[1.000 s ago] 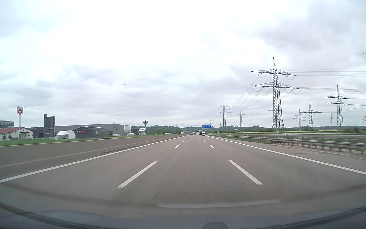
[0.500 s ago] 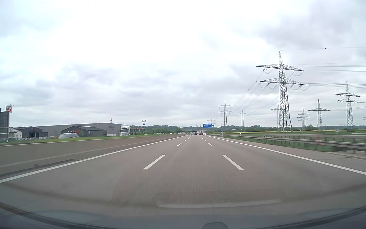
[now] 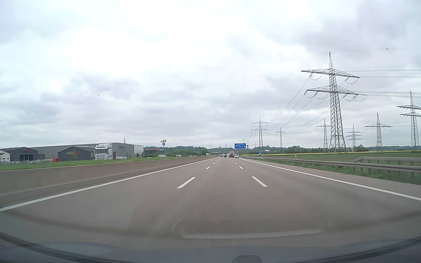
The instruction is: Follow the waypoints while adhering to traffic rules and regulations
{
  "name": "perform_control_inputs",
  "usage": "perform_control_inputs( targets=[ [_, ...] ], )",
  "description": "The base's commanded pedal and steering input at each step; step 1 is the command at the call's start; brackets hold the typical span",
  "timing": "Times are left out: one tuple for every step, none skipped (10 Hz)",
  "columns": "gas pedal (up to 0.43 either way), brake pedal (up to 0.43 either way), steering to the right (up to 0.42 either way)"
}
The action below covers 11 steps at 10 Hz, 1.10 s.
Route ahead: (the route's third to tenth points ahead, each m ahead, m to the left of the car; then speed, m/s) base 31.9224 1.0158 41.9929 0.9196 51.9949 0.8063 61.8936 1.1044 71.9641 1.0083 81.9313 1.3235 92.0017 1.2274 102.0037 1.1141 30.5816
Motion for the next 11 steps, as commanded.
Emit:
perform_control_inputs(
  targets=[
    [0.358,0.0,-0.002],
    [0.358,0.0,-0.001],
    [0.358,0.0,-0.002],
    [0.358,0.0,-0.002],
    [0.358,0.0,-0.002],
    [0.358,0.0,-0.002],
    [0.358,0.0,-0.002],
    [0.358,0.0,-0.002],
    [0.358,0.0,-0.002],
    [0.358,0.0,-0.002],
    [0.358,0.0,-0.002]
  ],
)
